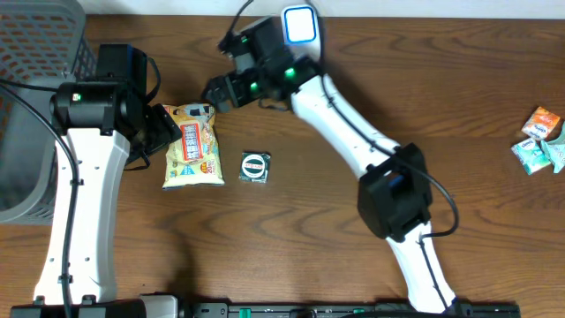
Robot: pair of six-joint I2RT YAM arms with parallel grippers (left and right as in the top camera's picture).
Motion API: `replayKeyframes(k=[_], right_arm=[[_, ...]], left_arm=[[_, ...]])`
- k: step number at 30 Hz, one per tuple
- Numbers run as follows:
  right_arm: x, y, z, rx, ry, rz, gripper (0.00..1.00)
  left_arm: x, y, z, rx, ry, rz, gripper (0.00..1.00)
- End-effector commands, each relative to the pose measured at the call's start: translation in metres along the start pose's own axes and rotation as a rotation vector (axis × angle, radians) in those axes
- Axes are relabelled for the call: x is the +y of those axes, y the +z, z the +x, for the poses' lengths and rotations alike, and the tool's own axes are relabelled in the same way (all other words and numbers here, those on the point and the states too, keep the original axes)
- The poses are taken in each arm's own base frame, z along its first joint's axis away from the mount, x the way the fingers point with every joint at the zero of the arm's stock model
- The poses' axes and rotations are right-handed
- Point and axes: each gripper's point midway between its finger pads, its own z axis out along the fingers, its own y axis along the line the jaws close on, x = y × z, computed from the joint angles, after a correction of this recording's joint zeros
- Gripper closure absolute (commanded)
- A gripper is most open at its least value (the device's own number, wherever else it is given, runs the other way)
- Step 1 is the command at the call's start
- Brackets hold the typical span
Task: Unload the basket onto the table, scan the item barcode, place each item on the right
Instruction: 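Reach the right gripper to the yellow wipes pack and grasp it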
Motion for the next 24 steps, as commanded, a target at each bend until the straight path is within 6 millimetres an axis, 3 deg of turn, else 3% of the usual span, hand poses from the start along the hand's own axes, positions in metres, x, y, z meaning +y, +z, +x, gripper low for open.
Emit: replayKeyframes(k=[1, 9, 15, 24], right_arm=[[-0.009, 0.036, 0.026, 0.050, 0.073, 0.046, 0.01], [0.014, 0.081, 0.074, 0.154, 0.086, 0.023, 0.01], [0.027, 0.095, 0.089, 0.176, 0.063, 0.030, 0.08], [0.011, 0.120, 0.113, 0.206, 0.138, 0.084, 0.19]], left_arm=[[0.003, 0.000, 0.000, -0.002, -0.008, -0.011, 0.02], [0.003, 0.000, -0.001, -0.002, -0.008, -0.011, 0.02], [0.003, 0.000, 0.000, -0.001, -0.008, -0.011, 0.02], [0.003, 0.000, -0.001, -0.002, -0.008, -0.011, 0.02]])
